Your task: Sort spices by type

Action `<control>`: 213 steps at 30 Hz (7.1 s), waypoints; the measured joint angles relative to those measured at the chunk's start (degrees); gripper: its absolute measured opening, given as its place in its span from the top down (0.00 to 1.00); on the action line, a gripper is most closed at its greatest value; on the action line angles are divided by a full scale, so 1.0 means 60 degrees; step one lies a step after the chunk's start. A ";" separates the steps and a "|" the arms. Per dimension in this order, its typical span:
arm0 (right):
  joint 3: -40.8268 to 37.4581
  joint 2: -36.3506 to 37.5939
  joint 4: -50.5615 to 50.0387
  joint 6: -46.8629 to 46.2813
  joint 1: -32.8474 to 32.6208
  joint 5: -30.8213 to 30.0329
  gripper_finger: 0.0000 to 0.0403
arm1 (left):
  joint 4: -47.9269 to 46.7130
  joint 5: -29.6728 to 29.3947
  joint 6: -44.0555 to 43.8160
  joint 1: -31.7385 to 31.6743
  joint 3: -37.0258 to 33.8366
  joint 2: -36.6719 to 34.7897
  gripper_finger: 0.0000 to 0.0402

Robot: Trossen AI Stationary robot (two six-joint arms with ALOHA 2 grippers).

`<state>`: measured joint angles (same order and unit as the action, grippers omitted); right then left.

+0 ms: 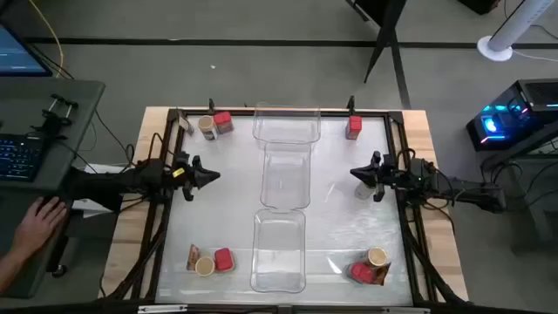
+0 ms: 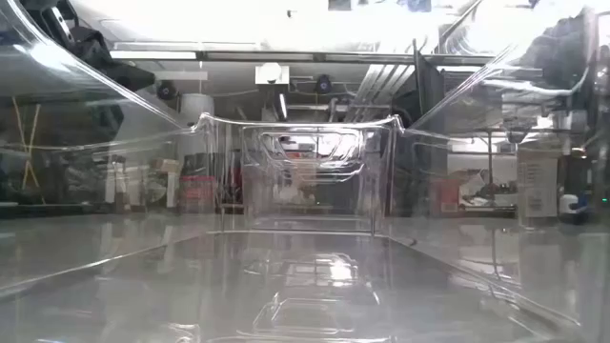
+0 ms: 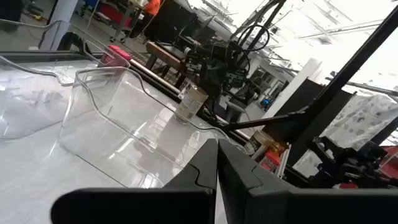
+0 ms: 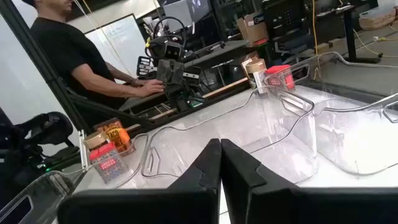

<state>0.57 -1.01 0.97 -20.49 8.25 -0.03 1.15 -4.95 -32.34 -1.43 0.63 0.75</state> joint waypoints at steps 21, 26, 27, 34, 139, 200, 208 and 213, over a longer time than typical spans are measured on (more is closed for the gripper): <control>0.0002 0.0003 0.0004 -0.0003 0.0000 0.0000 1.00 | 0.0000 0.0000 0.0000 0.0001 0.0003 -0.0001 1.00; 0.0000 0.0000 0.0003 -0.0001 0.0000 0.0001 1.00 | 0.0000 0.0000 0.0000 0.0000 0.0002 0.0001 1.00; 0.0001 0.0003 0.0001 0.0000 0.0001 0.0000 1.00 | 0.0000 0.0000 0.0000 0.0003 0.0002 0.0001 1.00; 0.0000 0.0000 0.0002 -0.0002 0.0000 0.0002 1.00 | 0.0000 0.0000 0.0000 0.0004 0.0001 0.0001 1.00; 1.1590 -1.4769 -0.8947 -0.3253 0.6644 -0.2302 0.28 | 0.0000 0.0000 0.0000 0.0004 0.0003 -0.0003 1.00; 1.1564 -1.6648 -0.8950 -0.3131 0.7162 -0.1982 0.23 | 0.0000 0.0000 0.0000 0.0001 0.0001 -0.0001 1.00; 1.1564 -1.6762 -0.8943 -0.2567 0.7162 -0.2658 0.45 | 0.0000 0.0002 0.0000 0.0002 0.0001 -0.0003 1.00; 1.1649 -1.6201 -0.8926 -0.2136 0.7138 -0.2630 0.49 | 0.0000 0.0003 0.0000 0.0003 0.0003 -0.0003 1.00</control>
<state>70.46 -98.22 -52.59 -33.31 51.08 -15.81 1.15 -4.93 -32.34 -1.41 0.64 0.73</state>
